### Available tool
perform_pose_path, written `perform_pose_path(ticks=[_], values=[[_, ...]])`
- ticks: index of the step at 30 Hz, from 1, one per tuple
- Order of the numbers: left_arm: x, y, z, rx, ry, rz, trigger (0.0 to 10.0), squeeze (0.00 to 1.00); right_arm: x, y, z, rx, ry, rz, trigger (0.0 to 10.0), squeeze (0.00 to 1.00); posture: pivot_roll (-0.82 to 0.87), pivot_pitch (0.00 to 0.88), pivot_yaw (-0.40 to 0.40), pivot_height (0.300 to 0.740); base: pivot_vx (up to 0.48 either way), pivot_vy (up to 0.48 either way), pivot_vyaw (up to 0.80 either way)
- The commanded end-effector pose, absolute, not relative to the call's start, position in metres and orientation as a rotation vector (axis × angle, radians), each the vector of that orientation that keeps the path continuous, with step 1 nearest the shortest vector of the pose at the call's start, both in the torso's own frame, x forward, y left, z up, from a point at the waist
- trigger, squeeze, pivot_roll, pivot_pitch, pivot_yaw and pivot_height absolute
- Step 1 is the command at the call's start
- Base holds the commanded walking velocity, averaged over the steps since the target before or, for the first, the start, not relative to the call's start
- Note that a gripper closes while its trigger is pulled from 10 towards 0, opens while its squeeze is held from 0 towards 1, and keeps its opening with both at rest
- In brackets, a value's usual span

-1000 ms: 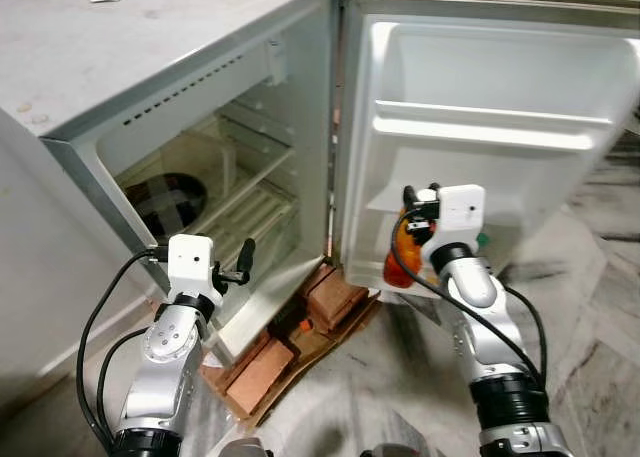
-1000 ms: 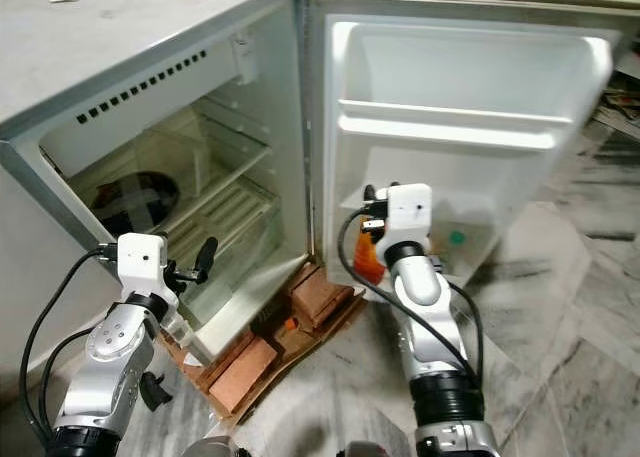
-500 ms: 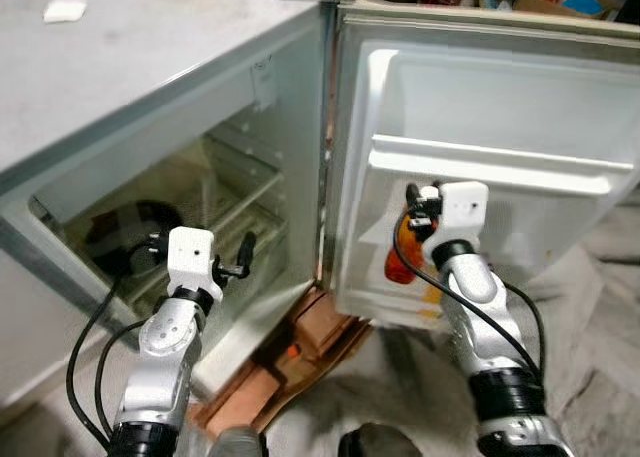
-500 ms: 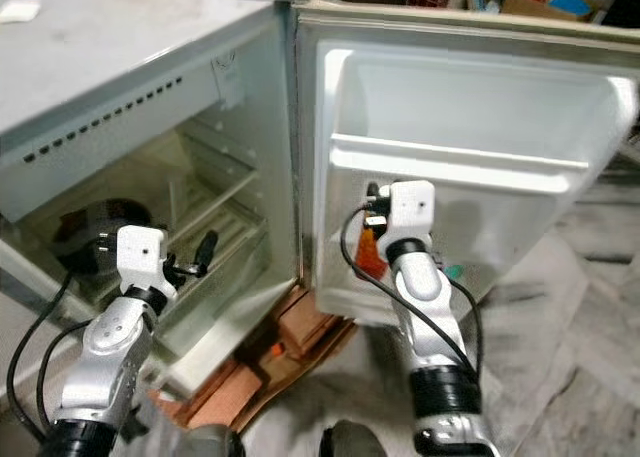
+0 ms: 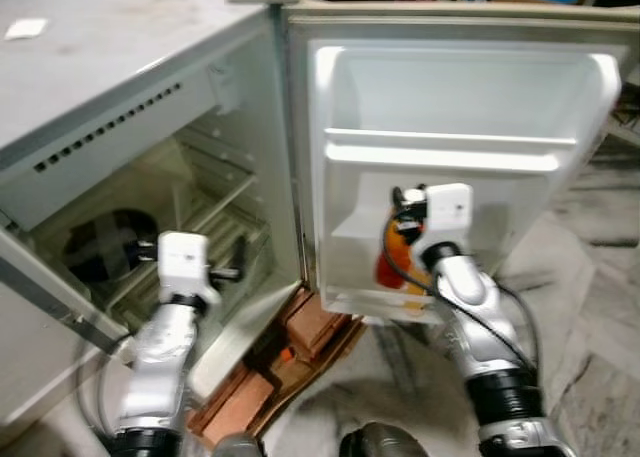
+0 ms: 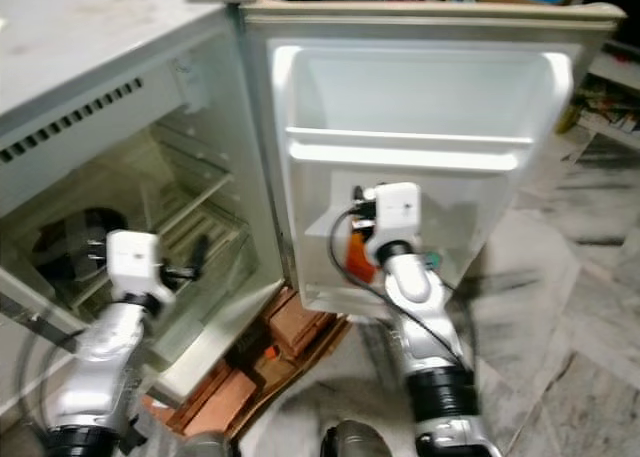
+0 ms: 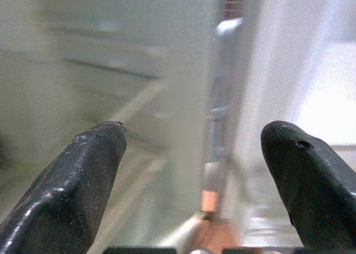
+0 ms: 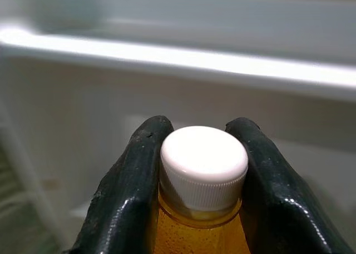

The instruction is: Restocking fridge

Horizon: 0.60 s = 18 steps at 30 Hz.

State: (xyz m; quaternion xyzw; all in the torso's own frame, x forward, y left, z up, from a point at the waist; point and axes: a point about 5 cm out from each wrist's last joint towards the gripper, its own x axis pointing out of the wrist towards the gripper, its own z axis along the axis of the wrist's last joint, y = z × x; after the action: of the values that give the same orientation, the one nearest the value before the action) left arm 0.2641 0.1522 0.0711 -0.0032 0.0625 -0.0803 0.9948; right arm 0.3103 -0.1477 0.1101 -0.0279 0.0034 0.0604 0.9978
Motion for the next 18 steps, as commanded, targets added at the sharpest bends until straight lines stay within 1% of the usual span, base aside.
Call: perform_pose_path(ticks=[1,3,5,7,11,14,18], values=[[0.264,0.162,0.072,-0.006,0.127,-0.134,10.0,0.0,0.312,-0.143,0.116,-0.044,-0.024,0.129,10.0,0.0,0.02,0.039,0.022,0.74,0.0,0.0,0.0],[0.264,0.163,0.072,-0.017,0.128,-0.126,10.0,0.0,0.312,-0.143,0.116,-0.044,-0.024,0.129,10.0,0.0,0.02,0.039,0.024,0.74,0.0,0.0,0.0],[0.264,0.17,0.07,-0.02,0.144,-0.086,10.0,0.0,0.312,-0.143,0.117,-0.045,-0.025,0.128,10.0,0.0,0.02,0.041,0.023,0.74,0.0,0.0,0.0],[0.263,0.18,0.067,0.018,0.171,-0.047,10.0,0.0,0.312,-0.144,0.117,-0.046,-0.024,0.126,10.0,0.0,0.03,0.044,0.02,0.74,0.0,0.0,0.0],[0.261,0.195,0.071,0.037,0.158,-0.027,10.0,0.0,0.314,-0.145,0.116,-0.047,-0.015,0.13,10.0,0.0,0.03,0.055,0.019,0.74,0.0,0.0,0.0],[0.261,0.199,0.075,0.04,0.142,-0.009,10.0,0.0,0.315,-0.145,0.117,-0.043,-0.016,0.136,10.0,0.0,0.04,0.064,0.024,0.74,0.0,0.0,0.0],[0.254,0.202,0.074,0.087,0.151,-0.011,10.0,0.0,0.315,-0.142,0.12,-0.034,-0.025,0.144,10.0,0.0,0.04,0.079,0.028,0.74,0.0,0.0,0.0]])
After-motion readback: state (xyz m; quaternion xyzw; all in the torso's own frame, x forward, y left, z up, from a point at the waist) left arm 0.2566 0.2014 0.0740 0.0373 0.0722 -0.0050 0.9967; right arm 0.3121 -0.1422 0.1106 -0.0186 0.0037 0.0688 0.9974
